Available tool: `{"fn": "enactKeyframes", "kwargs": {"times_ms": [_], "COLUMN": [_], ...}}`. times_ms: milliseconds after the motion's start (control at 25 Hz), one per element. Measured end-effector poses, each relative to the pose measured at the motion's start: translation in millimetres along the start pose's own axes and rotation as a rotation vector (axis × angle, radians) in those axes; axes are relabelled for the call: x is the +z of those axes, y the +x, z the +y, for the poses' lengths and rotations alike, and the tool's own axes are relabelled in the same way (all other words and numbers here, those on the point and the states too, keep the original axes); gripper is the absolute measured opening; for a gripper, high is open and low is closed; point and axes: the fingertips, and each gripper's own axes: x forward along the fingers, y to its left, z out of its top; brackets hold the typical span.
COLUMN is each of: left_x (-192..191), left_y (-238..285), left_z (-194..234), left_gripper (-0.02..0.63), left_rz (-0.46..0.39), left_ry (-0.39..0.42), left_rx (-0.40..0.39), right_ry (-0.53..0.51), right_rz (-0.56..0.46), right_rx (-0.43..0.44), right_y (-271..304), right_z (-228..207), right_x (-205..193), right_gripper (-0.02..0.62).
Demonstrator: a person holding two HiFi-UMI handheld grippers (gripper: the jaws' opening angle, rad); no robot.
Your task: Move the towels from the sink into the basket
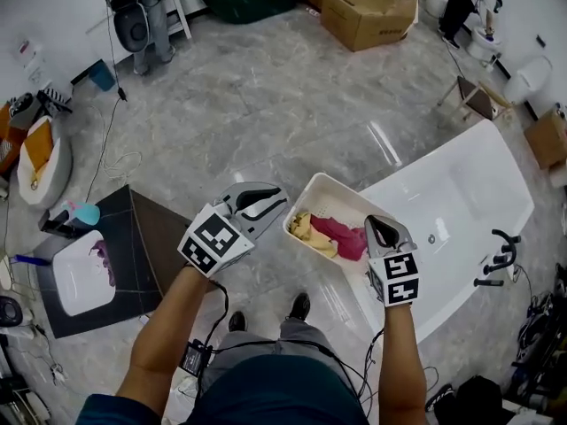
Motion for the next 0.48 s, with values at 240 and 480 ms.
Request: {"fn": "enactKeyframes", "kwargs": {"times_ms": [240,480], "left_x": [9.0,-7.6], "left_y": [-57.5,-112.8], "left_z": [-10.6,-23.9], "left_gripper": [0.077,0.077], "left_rz": [-0.036,-0.041], "left_ry": [0.017,0.046], "left_rx": [0.089,0.116], "right_ry": [-0.044,-0.052], "right_rz": [-0.06,-0.03], "right_rx": [0.055,0.091], "right_y": [-34.7,-56.7], "right_z": [23.3,65.0], "right_x": [27.8,5.6], "right_gripper": [0.008,0.008]}}
